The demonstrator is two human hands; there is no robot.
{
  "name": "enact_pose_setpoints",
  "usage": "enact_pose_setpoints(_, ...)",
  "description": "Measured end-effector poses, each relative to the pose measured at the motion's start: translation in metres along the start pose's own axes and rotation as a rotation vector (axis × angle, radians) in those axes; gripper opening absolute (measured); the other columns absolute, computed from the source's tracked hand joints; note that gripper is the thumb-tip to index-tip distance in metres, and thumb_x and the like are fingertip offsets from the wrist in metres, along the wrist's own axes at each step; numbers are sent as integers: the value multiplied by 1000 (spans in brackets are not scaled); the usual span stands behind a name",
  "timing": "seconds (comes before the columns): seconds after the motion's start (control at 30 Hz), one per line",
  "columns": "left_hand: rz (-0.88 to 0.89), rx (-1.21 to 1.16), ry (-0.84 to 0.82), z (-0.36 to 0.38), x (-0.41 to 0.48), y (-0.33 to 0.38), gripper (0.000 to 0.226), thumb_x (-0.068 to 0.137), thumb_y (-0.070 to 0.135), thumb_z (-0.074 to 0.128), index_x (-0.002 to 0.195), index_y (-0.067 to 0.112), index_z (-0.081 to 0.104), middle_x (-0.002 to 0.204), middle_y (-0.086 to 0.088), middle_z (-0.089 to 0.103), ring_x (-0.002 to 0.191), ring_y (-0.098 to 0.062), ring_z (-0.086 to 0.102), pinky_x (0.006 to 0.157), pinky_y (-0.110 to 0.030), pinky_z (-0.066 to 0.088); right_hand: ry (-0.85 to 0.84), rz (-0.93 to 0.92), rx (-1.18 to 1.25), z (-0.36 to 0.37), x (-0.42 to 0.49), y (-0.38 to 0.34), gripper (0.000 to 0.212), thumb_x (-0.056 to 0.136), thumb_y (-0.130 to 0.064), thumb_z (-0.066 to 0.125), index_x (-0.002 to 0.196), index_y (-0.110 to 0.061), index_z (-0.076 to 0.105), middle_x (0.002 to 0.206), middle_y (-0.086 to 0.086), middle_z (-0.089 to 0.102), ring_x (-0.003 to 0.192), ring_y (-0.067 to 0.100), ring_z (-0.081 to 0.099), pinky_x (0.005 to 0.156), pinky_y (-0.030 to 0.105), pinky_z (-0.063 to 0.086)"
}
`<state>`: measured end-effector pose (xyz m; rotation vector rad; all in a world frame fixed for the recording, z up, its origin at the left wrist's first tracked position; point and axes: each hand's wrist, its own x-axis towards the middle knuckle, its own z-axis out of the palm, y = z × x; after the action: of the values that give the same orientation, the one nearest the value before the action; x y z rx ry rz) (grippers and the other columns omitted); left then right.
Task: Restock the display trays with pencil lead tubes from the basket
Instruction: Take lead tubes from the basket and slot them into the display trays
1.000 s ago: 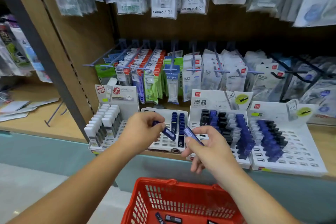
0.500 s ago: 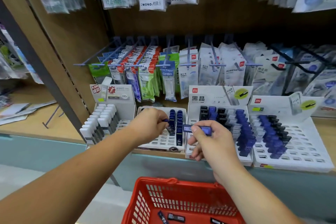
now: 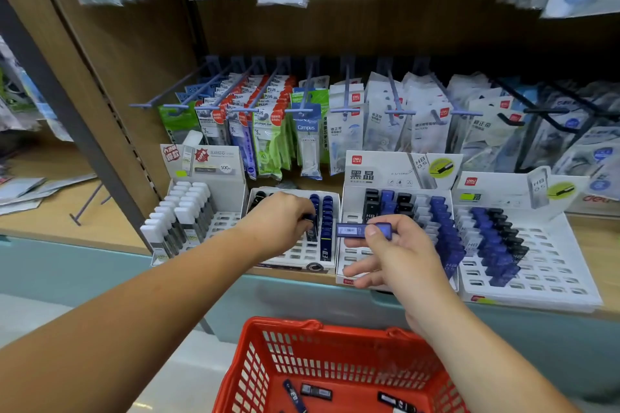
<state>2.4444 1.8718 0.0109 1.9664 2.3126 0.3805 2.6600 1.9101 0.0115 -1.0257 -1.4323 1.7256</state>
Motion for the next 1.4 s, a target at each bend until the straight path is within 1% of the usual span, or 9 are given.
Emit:
enact_pose_setpoints(0.13, -43, -82, 149, 8, -6, 4, 15, 95, 19, 68, 110, 15, 67, 91, -2, 75, 87, -25, 66, 77, -36, 53, 79, -55, -37, -7, 0, -1, 8, 98, -7, 66, 102, -14, 68, 84, 8, 75, 67, 29, 76, 60, 38, 60)
enact_pose_setpoints(0.47, 18, 89, 163, 22, -8, 6, 16, 100, 15, 58, 94, 8, 71, 84, -9, 67, 80, -34, 64, 73, -45, 53, 186, -113, -2, -35, -10, -9, 16, 90, -10, 77, 98, -8, 64, 77, 9, 76, 71, 31, 76, 68, 42, 62)
enact_pose_setpoints(0.63, -102, -37, 90, 11, -15, 21, 36, 100, 12, 54, 131, 19, 70, 114, -10, 75, 103, -32, 68, 88, -38, 55, 217, -141, 13, -53, -15, -8, 9, 90, -8, 76, 95, -7, 68, 78, 11, 77, 76, 29, 77, 75, 42, 62)
enact_pose_setpoints(0.77, -133, 297, -77, 4, -18, 31, 51, 95, 10, 48, 141, 30, 54, 111, -5, 69, 97, -27, 64, 63, -34, 49, 234, -155, 0, -63, -19, -9, 7, 90, -11, 77, 93, -9, 70, 78, 11, 77, 78, 29, 77, 77, 43, 62)
enact_pose_setpoints(0.9, -170, 208, -82, -2, -18, 33, 16, 96, 13, 52, 105, 20, 63, 111, -10, 70, 94, -27, 62, 78, -36, 54, 233, -163, 2, -70, -26, -11, 8, 91, -12, 76, 94, -9, 70, 78, 14, 76, 73, 30, 76, 72, 43, 62)
enact_pose_setpoints(1.07, -195, 102, -92, -1, -31, 33, 54, 93, 9, 56, 145, 18, 51, 131, -13, 60, 117, -31, 60, 96, -38, 52, 192, -164, -1, -71, -38, -16, 9, 90, -12, 77, 93, -7, 71, 76, 11, 76, 70, 29, 75, 71, 42, 63)
enact_pose_setpoints(1.17, -70, 33, 132, -5, -37, 53, 47, 94, 17, 64, 140, 17, 57, 125, -5, 58, 109, -26, 63, 91, -39, 54, 199, -153, -7, -75, -40, -19, 14, 87, -13, 81, 85, -6, 69, 75, 12, 76, 71, 28, 75, 71, 41, 63)
enact_pose_setpoints(1.27, 180, -174, 134, -11, -41, 102, 49, 87, 43, 78, 129, 21, 66, 110, 4, 63, 90, -11, 63, 84, -30, 52, 221, -125, 6, -79, -41, -20, 23, 86, -17, 82, 79, -7, 62, 79, 18, 76, 71, 28, 76, 64, 36, 60)
enact_pose_setpoints(1.4, 361, -304, 134, -4, -31, 162, 23, 83, 31, 79, 101, 18, 73, 86, 4, 68, 78, -9, 59, 73, -30, 50, 182, -110, -14, -88, -46, -20, 27, 86, -17, 82, 71, -12, 59, 69, 14, 70, 62, 21, 70, 60, 35, 57)
